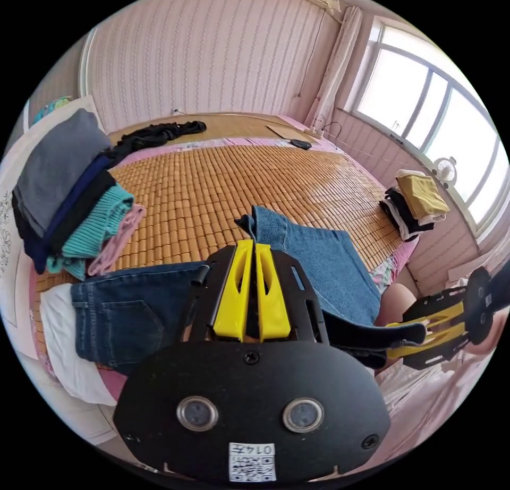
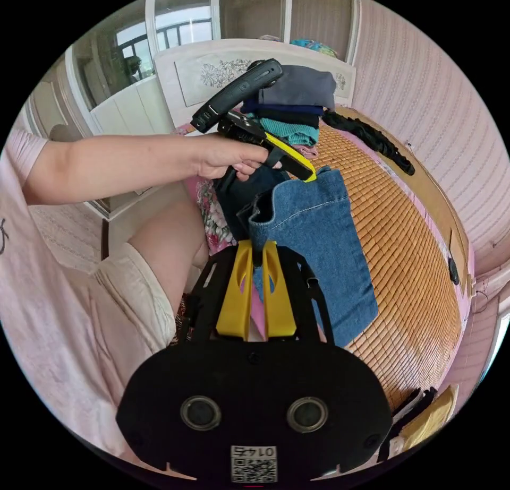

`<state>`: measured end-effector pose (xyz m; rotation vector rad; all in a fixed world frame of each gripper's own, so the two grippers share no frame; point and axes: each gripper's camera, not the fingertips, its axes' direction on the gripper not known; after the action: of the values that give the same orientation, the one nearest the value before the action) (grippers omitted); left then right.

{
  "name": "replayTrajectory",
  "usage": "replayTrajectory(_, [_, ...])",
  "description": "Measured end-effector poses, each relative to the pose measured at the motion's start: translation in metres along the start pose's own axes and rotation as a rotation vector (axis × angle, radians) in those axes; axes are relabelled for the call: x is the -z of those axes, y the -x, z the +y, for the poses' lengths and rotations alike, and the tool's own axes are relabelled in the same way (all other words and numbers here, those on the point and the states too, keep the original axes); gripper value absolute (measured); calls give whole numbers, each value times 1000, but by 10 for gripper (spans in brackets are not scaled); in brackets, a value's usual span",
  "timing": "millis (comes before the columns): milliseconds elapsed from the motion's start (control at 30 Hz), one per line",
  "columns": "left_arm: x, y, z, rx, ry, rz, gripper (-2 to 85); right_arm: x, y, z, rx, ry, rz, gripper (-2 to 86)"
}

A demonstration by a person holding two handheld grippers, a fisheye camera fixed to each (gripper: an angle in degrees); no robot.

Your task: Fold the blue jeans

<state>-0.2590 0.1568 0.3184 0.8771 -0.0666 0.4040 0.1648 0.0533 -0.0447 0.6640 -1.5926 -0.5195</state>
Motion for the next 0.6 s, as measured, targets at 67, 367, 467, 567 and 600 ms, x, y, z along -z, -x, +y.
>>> replayTrajectory(67, [50,43,2,17,-62,-78,-2,5,21,-62,155,-69,-70,32])
replayTrajectory(367, [132,220,99,377,34,-332,54,-47,-19,-128,-119,3,-287,129])
replayTrajectory(467, [114,192,150,272,28,-298,41,-37,-70,-65,-262,51,-143,132])
replayTrajectory(567, [75,152,177,176,75,-264,46,-28,-131,4,-535,142,33,137])
replayTrajectory(600, [59,137,180,171,76,-255,50,-28,-143,17,-601,163,33,139])
